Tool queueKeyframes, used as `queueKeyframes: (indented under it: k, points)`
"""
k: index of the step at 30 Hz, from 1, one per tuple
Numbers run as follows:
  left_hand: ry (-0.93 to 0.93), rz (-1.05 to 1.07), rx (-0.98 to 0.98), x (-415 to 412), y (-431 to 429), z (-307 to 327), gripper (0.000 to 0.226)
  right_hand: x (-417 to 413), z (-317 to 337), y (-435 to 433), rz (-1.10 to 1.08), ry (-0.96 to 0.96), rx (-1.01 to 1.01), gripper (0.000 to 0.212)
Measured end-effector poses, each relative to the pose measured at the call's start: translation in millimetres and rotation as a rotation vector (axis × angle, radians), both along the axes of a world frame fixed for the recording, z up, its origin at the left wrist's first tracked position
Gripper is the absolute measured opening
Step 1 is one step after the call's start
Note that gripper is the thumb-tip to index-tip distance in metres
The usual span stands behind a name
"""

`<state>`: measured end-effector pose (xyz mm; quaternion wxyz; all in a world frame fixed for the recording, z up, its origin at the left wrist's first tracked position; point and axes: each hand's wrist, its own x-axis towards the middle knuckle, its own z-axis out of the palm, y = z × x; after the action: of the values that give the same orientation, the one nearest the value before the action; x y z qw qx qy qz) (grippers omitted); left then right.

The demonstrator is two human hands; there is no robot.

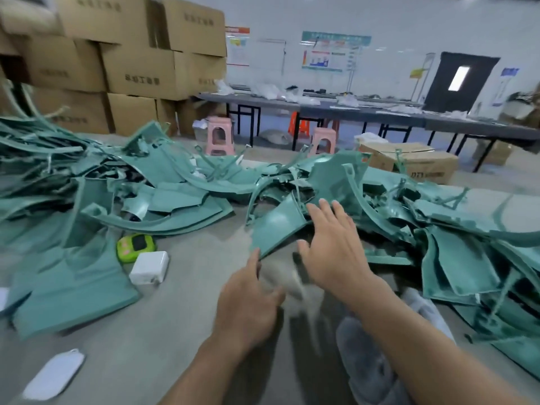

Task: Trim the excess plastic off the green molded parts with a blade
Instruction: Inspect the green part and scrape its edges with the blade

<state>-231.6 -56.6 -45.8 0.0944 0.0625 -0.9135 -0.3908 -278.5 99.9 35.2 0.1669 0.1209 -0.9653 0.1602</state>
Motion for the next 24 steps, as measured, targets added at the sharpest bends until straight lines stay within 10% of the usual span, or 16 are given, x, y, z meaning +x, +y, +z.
queueKeyframes:
  k: [9,24]
  points:
    - [-0.006,0.024,0.019,-8.4,-7.3,-6.6,0.085,-21.8,-15.7,-17.8,-0.132,-0.094,0.286,0.023]
    - [0.02,0.043,-0.043,-1.9,-3.3,-2.1,0.072,-12.6,-6.6,-6.6,0.095,0.02,0.594,0.025]
